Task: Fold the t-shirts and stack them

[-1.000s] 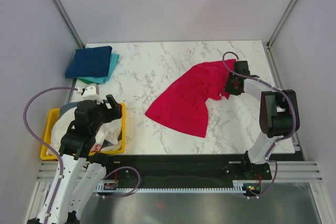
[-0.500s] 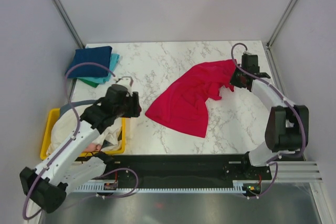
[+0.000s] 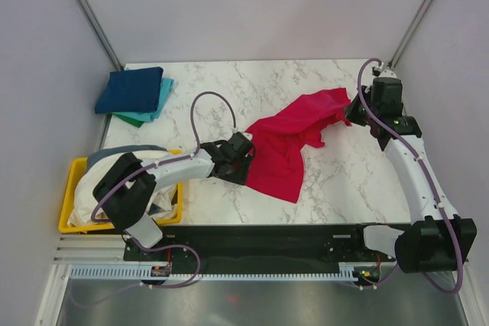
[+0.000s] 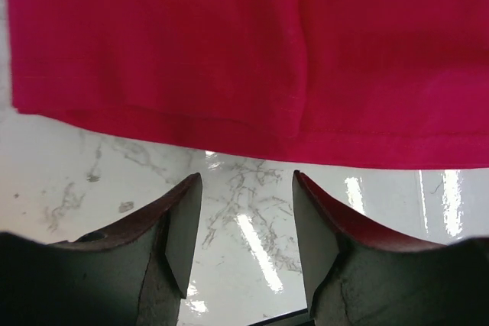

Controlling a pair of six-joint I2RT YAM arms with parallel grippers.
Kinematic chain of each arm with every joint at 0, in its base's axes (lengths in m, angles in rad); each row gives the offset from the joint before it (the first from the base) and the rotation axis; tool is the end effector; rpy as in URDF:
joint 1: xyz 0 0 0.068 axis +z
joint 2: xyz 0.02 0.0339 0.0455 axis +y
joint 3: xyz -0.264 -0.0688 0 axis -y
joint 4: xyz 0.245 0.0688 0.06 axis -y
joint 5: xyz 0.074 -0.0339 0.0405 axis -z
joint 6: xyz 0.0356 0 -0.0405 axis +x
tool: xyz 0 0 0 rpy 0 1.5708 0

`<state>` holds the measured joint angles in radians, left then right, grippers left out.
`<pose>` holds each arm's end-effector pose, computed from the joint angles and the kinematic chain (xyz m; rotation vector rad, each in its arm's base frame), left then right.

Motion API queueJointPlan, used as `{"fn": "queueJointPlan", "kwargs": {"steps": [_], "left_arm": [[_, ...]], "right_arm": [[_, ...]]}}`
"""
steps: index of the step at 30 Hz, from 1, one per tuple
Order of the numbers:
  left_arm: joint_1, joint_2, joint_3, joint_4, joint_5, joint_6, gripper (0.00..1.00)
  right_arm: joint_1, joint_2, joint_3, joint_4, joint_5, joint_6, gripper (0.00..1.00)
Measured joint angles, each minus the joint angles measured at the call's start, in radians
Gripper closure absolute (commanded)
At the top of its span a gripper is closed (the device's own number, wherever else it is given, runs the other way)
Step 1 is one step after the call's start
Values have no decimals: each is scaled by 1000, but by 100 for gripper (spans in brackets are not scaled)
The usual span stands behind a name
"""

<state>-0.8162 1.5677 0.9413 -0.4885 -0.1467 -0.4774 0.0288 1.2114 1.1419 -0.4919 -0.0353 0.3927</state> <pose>0.2099 -0.2157 0.1844 0.4072 2.6522 -0.2177 0.2683 0.0090 0.3451 0.3676 2.1135 0.2849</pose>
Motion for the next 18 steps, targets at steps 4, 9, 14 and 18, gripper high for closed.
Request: {"fn": "queueJointPlan", "kwargs": {"steps": [4,9,14,18], "left_arm": [[-47,70,27,23,-1,-12,41],[-76,111,80,56,-14,-20,42],[-78,114,83,57,-63,-24,43],[-78,141,111,56,-91,-23,45]], "right_arm": [[0,-1,-34,-37,-19,0,100],[0,-2,-39,-48,-32,0,100],[3,-7,-39,-48,-40,0,100],[3,-8,-39,-48,-45,0,100]]}}
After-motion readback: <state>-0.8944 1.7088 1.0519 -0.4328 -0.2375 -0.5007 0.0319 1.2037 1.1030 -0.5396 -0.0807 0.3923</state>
